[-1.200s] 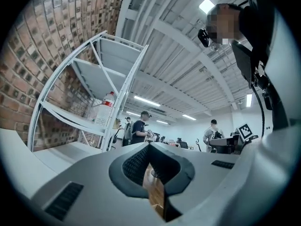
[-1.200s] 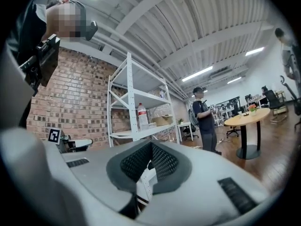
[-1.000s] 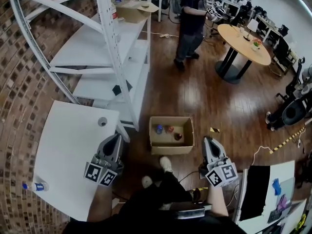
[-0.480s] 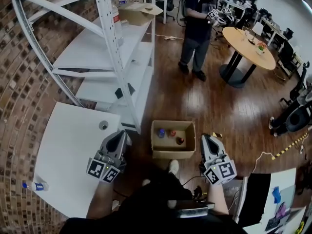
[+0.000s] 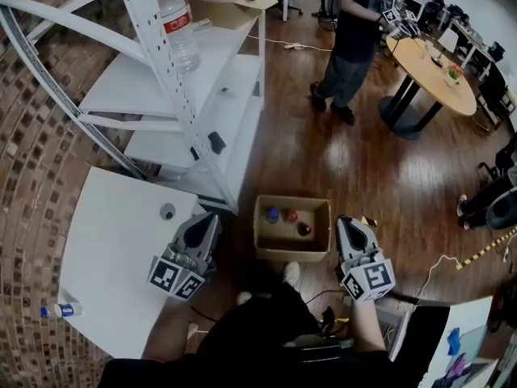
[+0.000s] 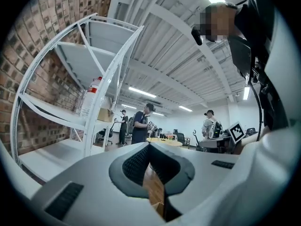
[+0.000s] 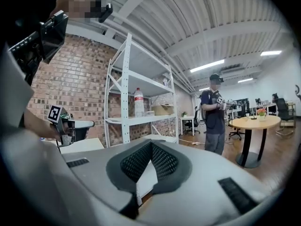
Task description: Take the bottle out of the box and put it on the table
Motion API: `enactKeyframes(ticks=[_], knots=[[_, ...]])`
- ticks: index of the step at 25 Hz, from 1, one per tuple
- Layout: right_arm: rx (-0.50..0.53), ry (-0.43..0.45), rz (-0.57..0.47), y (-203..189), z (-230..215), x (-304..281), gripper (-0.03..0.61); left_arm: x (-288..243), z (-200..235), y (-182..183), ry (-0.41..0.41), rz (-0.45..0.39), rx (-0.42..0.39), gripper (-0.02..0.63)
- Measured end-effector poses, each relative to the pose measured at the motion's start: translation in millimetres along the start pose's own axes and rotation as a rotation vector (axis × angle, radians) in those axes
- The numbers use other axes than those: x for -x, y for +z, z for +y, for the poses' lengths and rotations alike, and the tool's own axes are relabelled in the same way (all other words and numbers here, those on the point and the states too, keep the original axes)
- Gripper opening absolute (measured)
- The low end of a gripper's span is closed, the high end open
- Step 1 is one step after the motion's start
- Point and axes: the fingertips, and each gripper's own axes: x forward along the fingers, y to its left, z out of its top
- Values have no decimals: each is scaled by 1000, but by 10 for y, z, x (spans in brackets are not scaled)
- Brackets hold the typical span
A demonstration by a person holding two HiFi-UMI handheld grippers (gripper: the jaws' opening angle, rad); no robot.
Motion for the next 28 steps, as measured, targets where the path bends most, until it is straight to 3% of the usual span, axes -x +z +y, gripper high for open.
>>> enactKeyframes(ticks=[5, 11, 17, 23, 28], knots=[[-21, 8, 37, -329, -135, -249, 3, -261, 70, -395, -26, 65, 13, -3], [-20, 2, 61, -926, -369, -472, 3, -509, 168, -1047, -51, 86, 11, -3], [0, -47, 60, -2007, -732, -838, 3, -656, 414, -2252, -87, 95, 7, -3], [35, -64, -7, -3156, -1048, -1300, 3, -899, 755, -3563, -114, 58, -26, -3], [96, -95, -24, -4044, -1271, -1563, 3, -918, 896, -4624, -196, 2, -27, -3]])
